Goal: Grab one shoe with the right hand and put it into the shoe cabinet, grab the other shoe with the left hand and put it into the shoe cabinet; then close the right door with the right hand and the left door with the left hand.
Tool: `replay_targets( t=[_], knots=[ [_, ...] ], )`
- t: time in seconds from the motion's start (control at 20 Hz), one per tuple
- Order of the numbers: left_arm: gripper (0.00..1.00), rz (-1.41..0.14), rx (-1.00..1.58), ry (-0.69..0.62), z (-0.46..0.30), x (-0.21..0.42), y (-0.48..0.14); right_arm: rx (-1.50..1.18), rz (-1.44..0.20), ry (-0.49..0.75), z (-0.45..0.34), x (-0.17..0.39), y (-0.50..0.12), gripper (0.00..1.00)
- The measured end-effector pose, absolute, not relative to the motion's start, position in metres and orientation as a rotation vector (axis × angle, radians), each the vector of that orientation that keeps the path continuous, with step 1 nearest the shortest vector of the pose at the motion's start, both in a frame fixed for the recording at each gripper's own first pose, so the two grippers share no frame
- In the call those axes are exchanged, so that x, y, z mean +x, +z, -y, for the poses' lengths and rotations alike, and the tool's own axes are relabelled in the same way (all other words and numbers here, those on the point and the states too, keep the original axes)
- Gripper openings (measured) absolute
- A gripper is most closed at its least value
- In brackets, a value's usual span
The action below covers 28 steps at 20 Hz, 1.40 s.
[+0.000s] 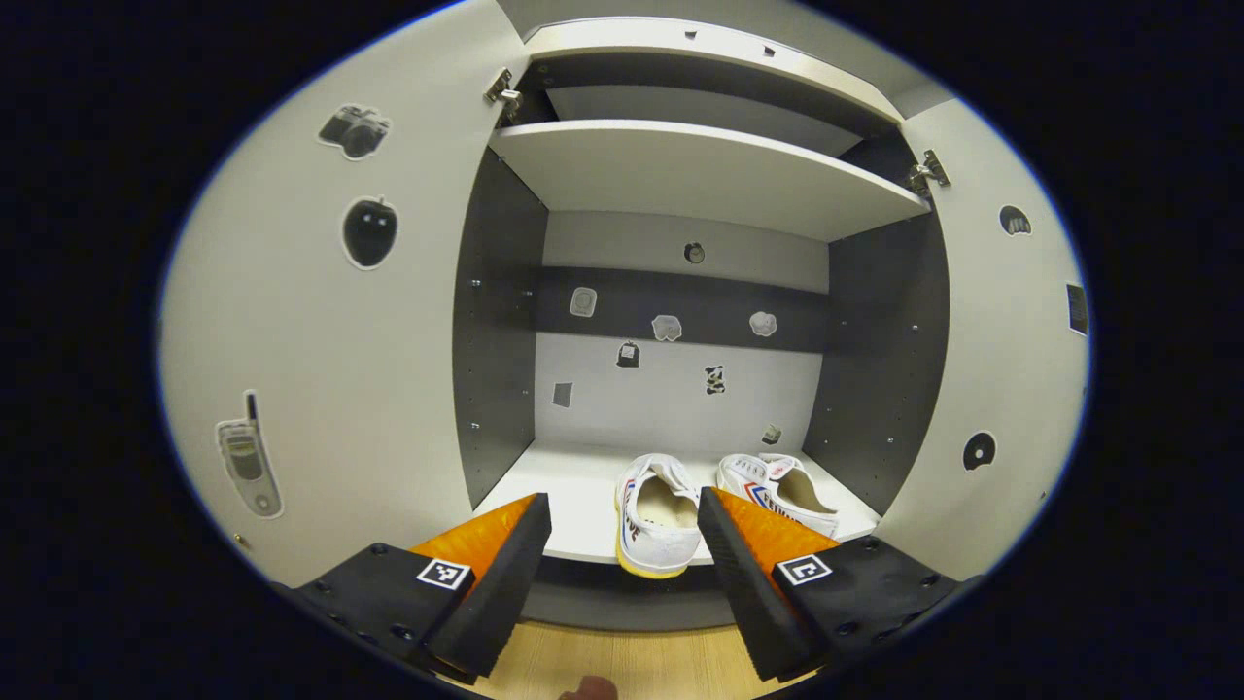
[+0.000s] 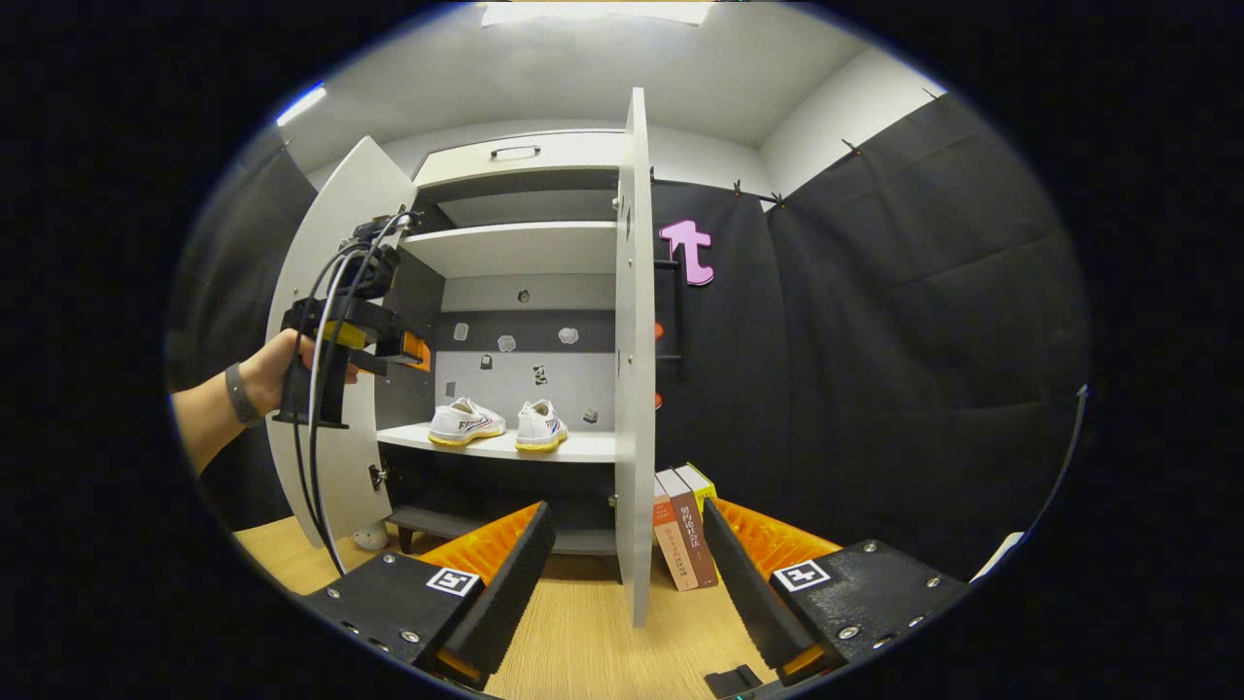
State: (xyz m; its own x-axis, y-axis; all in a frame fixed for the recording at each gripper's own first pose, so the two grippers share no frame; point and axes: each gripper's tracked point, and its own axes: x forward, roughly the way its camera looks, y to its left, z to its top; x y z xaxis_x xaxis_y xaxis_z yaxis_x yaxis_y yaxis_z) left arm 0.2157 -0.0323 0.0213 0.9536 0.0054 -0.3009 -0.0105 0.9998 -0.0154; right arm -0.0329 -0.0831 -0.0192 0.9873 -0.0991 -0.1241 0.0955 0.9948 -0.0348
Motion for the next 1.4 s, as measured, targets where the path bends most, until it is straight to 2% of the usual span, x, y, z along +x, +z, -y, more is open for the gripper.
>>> replay_targets(
  t=[0.3, 0.35, 0.4, 0.65, 0.8, 0.85, 1.1, 1.15, 1.2, 1.25, 1.4],
  knots=[
    [0.97, -0.255, -0.052, 0.014, 0.024, 0.125, 0.009, -0.017, -0.116, -0.066, 0.074, -0.029, -0.018, 0.94],
    [0.99, -0.252, -0.052, 0.022, 0.021, 0.113, 0.002, -0.018, -0.120, -0.062, 0.073, -0.030, -0.021, 0.97],
    [0.98, -0.244, -0.058, 0.031, 0.017, 0.102, -0.003, -0.018, -0.123, -0.057, 0.071, -0.031, -0.022, 0.94],
    [0.97, -0.184, -0.070, 0.091, 0.000, 0.049, -0.027, -0.025, -0.128, -0.055, 0.071, -0.038, -0.030, 0.94],
    [0.97, -0.173, -0.076, 0.075, 0.007, 0.019, -0.038, -0.020, -0.111, -0.063, 0.076, -0.038, -0.022, 0.94],
    [0.96, -0.176, -0.067, 0.069, 0.009, 0.011, -0.041, -0.012, -0.100, -0.062, 0.077, -0.036, -0.017, 0.91],
    [0.97, -0.161, -0.118, 0.062, 0.012, -0.021, -0.040, -0.007, -0.016, -0.065, 0.111, -0.005, 0.036, 0.97],
    [0.97, -0.158, -0.117, 0.068, 0.008, -0.024, -0.040, -0.023, -0.003, -0.077, 0.123, 0.005, 0.049, 0.94],
    [0.97, -0.159, -0.120, 0.071, 0.007, -0.026, -0.040, -0.044, 0.007, -0.081, 0.134, 0.016, 0.061, 0.98],
    [0.97, -0.162, -0.121, 0.070, 0.005, -0.028, -0.041, -0.057, 0.011, -0.076, 0.140, 0.024, 0.069, 0.94],
    [0.97, -0.157, -0.099, 0.078, -0.002, -0.032, -0.039, -0.087, 0.011, -0.093, 0.166, 0.053, 0.088, 0.94]
  ],
)
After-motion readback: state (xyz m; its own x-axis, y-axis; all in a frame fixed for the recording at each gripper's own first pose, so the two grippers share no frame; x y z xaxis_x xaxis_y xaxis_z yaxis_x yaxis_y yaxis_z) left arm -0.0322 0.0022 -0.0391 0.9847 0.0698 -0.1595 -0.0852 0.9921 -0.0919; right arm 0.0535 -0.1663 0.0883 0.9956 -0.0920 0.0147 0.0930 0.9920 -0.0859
